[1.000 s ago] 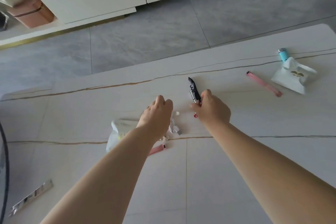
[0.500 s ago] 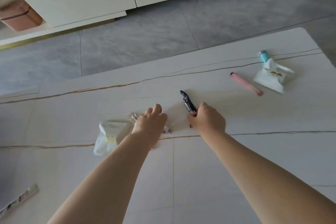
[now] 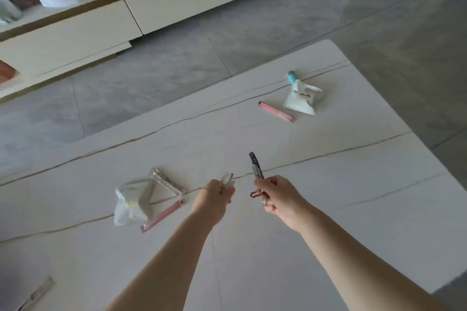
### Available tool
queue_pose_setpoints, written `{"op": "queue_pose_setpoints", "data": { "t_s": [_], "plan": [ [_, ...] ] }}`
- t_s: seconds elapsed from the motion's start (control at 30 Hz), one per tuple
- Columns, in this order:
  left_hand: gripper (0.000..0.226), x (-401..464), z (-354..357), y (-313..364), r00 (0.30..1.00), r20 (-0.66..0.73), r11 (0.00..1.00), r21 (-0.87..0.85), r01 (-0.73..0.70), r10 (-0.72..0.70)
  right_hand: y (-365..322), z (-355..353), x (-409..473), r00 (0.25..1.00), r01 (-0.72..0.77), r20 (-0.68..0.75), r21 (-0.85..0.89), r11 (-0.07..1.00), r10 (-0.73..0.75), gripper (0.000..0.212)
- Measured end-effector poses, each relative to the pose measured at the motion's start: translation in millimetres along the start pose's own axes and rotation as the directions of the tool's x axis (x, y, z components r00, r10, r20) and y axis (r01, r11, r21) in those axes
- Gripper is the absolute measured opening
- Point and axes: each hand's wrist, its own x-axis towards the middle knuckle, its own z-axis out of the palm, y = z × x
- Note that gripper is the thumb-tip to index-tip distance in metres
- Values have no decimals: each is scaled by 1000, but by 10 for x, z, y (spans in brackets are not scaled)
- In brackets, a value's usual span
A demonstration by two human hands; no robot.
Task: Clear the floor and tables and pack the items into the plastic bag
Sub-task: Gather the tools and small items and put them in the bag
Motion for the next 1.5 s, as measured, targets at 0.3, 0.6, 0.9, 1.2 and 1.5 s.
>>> {"op": "queue_pose_setpoints", "data": {
  "t_s": [0.3, 0.6, 0.9, 1.2, 1.5],
  "plan": [
    [21, -1173, 504, 1026, 945, 321, 952, -304, 36, 67, 257, -819, -1375, 995, 25, -100, 264, 964, 2, 7],
    [6, -2531, 1569, 1961, 743, 620, 967, -140, -211, 252, 687, -1939, -2852, 904, 336, -419, 573, 748, -85, 6],
    [2, -4190, 2978, 2195, 507, 840, 935, -1, -353, 192, 1610, -2770, -4555, 717, 605, -697, 613, 508, -11, 23],
    [17, -5852, 4263, 1577, 293, 949, 904, 19, -427, 118, 2927, -3040, -6129, 482, 824, -848, 524, 214, 221, 8],
    [17, -6849, 5280, 839, 447, 887, 804, 348, -482, -117, 3880, -3427, -6678, 601, 738, -536, 656, -154, 593, 19]
  ]
}}
